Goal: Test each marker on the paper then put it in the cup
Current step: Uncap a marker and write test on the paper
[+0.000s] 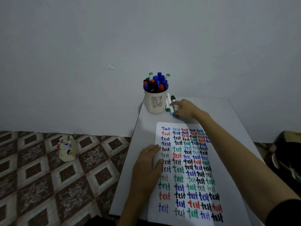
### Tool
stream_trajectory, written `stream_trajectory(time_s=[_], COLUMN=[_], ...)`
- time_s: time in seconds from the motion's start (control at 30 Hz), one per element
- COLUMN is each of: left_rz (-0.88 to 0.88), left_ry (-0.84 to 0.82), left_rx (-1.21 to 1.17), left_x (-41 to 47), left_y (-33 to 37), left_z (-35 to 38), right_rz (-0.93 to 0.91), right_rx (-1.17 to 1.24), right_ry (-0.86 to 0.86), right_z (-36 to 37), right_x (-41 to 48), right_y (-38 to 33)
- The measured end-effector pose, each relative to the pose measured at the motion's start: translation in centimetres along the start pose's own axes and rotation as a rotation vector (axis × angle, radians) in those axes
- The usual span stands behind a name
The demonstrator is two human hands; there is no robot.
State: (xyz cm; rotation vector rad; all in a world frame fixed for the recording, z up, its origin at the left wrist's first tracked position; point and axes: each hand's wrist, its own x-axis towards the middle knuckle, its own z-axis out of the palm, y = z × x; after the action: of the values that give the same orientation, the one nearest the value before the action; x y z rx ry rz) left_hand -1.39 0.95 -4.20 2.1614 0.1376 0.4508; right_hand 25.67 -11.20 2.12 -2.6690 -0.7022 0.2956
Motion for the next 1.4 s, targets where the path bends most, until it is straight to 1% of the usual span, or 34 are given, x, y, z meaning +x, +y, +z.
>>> stream_trajectory(time_s=[0.07,0.17,0.3,0.33,0.4,0.47,0.53,0.6,0.67,0.73,0.8,0.87,0.93,1.03,1.13,1.23,1.4], left_rz=[0.007,-0.002,-0.005,-0.005,-0.003,0.0,0.007,0.019,0.049,0.089,0.16,0.251,0.311,0.311,0.338,0.355,0.406], left_ry=[0.001,-0.002,-0.006,-0.007,-0.005,-0.001,0.006,0.017,0.044,0.053,0.014,-0.02,-0.035,-0.07,-0.171,-0.241,-0.231], left_rx=[0.006,0.005,0.0,0.003,0.015,0.02,0.017,-0.005,-0.016,-0.026,-0.003,0.07,0.114,0.13,0.123,0.116,0.115], left_x=[0.0,0.0,0.0,0.0,0.0,0.1,0.0,0.0,-0.1,-0.2,-0.5,-0.9,-1.1,-1.3,-1.6,-1.9,-2.0], left_y=[0.0,0.1,0.2,0.2,0.2,0.1,0.1,0.2,0.5,1.1,1.7,2.0,2.0,2.2,2.8,3.2,3.1], left_z=[0.0,0.0,0.0,0.0,0.0,0.0,0.0,0.0,0.0,-0.2,-0.3,-0.3,-0.1,-0.1,-0.3,-0.4,-0.6], right_rz=[-0.024,-0.055,-0.021,-0.001,0.036,0.041,0.02,-0.009,-0.051,-0.08,-0.116,-0.165,-0.175,-0.13,-0.12,-0.097,-0.062], right_rx=[-0.021,-0.037,0.035,0.087,0.266,0.521,0.82,1.086,1.28,1.322,1.269,1.221,1.226,1.243,1.205,1.226,1.357], right_ry=[0.151,0.316,0.443,0.492,0.646,0.801,0.873,0.859,0.759,0.596,0.422,0.33,0.328,0.332,0.257,0.266,0.23], right_z=[1.3,2.3,2.7,2.8,2.7,2.2,1.4,0.6,0.4,1.4,3.0,4.4,5.1,5.9,6.5,6.7,7.1], right_x=[-0.6,-1.6,-2.7,-3.1,-4.2,-6.0,-8.4,-11.3,-14.6,-17.8,-20.6,-22.6,-23.8,-24.5,-24.6,-24.6,-24.5], right_y=[0.4,0.7,0.9,1.0,1.3,1.2,0.5,-0.5,-1.8,-2.9,-4.0,-5.0,-5.8,-6.4,-6.4,-6.2,-6.2])
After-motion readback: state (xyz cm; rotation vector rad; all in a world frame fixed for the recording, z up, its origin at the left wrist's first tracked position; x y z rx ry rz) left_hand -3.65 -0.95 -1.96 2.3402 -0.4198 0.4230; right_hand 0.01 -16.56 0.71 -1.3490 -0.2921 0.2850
